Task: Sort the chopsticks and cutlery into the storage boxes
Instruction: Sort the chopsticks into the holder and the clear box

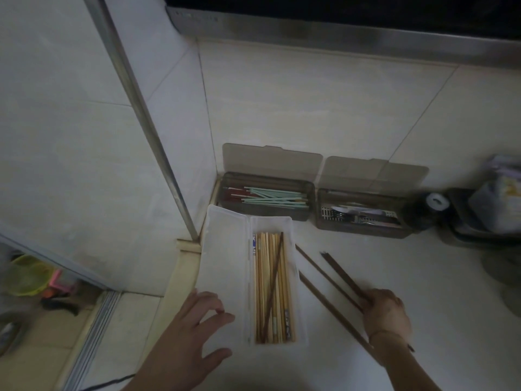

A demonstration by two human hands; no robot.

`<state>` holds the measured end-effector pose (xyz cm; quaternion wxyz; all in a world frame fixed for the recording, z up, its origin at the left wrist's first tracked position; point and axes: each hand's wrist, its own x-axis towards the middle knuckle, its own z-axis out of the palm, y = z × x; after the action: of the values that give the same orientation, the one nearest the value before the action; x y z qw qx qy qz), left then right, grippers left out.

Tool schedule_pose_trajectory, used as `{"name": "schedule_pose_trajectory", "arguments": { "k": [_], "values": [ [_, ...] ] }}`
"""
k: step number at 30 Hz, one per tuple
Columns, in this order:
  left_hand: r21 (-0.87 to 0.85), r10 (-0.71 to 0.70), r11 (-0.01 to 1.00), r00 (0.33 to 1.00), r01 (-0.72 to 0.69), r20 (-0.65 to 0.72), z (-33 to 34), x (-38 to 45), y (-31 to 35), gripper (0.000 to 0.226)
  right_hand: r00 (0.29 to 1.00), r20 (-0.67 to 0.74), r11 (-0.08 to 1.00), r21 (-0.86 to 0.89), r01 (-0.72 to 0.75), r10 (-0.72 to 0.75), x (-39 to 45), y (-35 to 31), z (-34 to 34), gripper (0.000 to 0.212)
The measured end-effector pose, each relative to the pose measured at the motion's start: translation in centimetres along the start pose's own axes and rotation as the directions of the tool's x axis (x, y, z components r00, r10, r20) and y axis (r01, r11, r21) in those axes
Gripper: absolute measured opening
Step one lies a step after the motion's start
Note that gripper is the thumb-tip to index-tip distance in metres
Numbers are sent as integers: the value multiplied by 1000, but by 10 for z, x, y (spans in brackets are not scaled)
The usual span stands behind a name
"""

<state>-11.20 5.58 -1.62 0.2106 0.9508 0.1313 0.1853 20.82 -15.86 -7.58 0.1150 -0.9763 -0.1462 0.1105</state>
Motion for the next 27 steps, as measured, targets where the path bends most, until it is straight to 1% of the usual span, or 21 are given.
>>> {"name": "schedule_pose_trajectory", "arguments": {
  "k": [3, 5, 7, 10, 12, 13, 14, 16, 17, 18, 19, 20, 22, 23, 25, 27],
  "values": [
    [-2, -8, 1000, 1000, 8, 4, 0, 0, 0, 42, 994, 101, 998, 27, -53, 50, 6, -2, -9, 17],
    [-5, -11, 1000, 1000, 11, 9, 0, 0, 0, 43, 992, 115, 996, 60, -59, 52, 8, -5, -19, 14],
    [-6, -15, 1000, 1000, 15, 15, 0, -1, -1, 44, 999, 44, 988, 150, -35, 29, 8, -10, -32, 11],
    [-10, -24, 1000, 999, 24, 24, 1, -2, -1, 44, 995, -82, 947, 311, 75, -52, 4, -32, -60, 5],
    [-22, -25, 999, 999, 25, 31, 1, -3, -2, 44, 991, -103, 871, 474, 125, -86, -2, -55, -80, 20],
    [-25, -28, 999, 999, 29, 36, 1, -3, -2, 44, 991, -93, 801, 584, 129, -92, -6, -66, -87, 26],
    [-23, -33, 999, 999, 34, 40, 1, -3, -2, 44, 991, -79, 722, 680, 131, -105, -10, -77, -93, 26],
    [-15, -38, 999, 998, 39, 46, 1, -3, -2, 44, 987, -34, 573, 811, 120, -160, -24, -98, -96, 21],
    [-14, -38, 999, 998, 39, 47, 1, -3, -2, 44, 980, -24, 516, 847, 126, -199, -32, -108, -93, 22],
    [-13, -41, 999, 998, 42, 48, 1, -3, -1, 44, 969, -48, 496, 852, 167, -244, -41, -118, -88, 24],
    [-11, -46, 999, 998, 46, 52, 1, -3, -1, 44, 949, -97, 514, 822, 246, -300, -48, -126, -81, 26],
    [-7, -50, 999, 997, 50, 56, 0, -3, -1, 44, 918, -145, 555, 758, 343, -369, -54, -133, -73, 26],
    [0, -52, 999, 997, 52, 64, -1, -2, 1, 45, 830, -220, 641, 546, 540, -513, -61, -142, -54, 21],
    [3, -51, 999, 996, 51, 68, -2, -2, 1, 45, 788, -234, 673, 418, 610, -569, -61, -145, -44, 20],
    [8, -53, 999, 996, 53, 72, -3, -1, 2, 45, 744, -184, 719, 194, 668, -642, -60, -147, -26, 19],
    [9, -60, 998, 995, 59, 78, -3, -1, 3, 49, 725, -31, 724, 29, 689, -688, -61, -147, -9, 15]
  ]
}}
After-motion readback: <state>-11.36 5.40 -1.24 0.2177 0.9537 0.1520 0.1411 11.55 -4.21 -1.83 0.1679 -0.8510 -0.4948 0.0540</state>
